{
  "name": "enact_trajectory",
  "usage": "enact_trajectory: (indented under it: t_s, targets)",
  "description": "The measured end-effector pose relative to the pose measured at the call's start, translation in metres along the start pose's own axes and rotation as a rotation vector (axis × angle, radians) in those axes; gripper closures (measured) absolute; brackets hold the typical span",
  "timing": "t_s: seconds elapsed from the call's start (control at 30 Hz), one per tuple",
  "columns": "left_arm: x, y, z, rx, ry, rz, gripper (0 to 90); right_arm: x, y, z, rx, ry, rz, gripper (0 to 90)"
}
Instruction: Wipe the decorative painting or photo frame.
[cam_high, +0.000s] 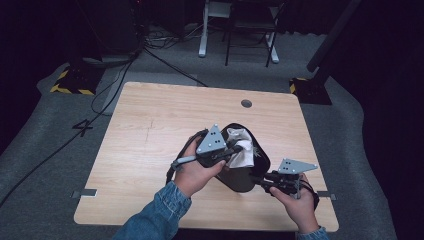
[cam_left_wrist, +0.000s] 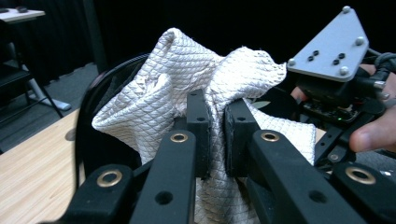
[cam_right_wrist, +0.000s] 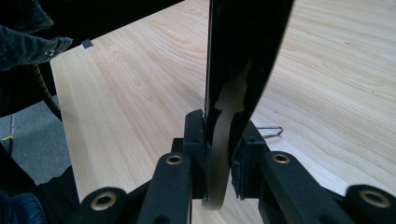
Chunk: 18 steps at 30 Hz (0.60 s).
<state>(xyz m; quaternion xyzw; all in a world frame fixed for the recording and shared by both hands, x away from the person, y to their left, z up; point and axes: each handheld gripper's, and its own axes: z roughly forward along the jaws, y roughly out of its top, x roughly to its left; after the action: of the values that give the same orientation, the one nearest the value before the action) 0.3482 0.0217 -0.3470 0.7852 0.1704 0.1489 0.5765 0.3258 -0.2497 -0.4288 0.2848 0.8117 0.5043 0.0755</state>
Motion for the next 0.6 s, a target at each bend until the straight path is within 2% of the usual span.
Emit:
enact_trajectory:
  t_s: [0.2,0.37,0.6]
  targets:
    - [-0.002,0.002,0.003,0.008,-0.005,0.011,83.1,-0.001,0.0,0.0,0.003,0.0,0.003,78.9]
    - [0.007,-0.004,-0.001,0.003,0.025,-0.008,83.1,0.0,0.0,0.0,0.001,-0.001,0.003,78.9]
    - [0.015,-0.007,-0.006,0.009,0.059,-0.015,83.1,-0.001,0.0,0.0,0.001,0.001,0.005,78.9]
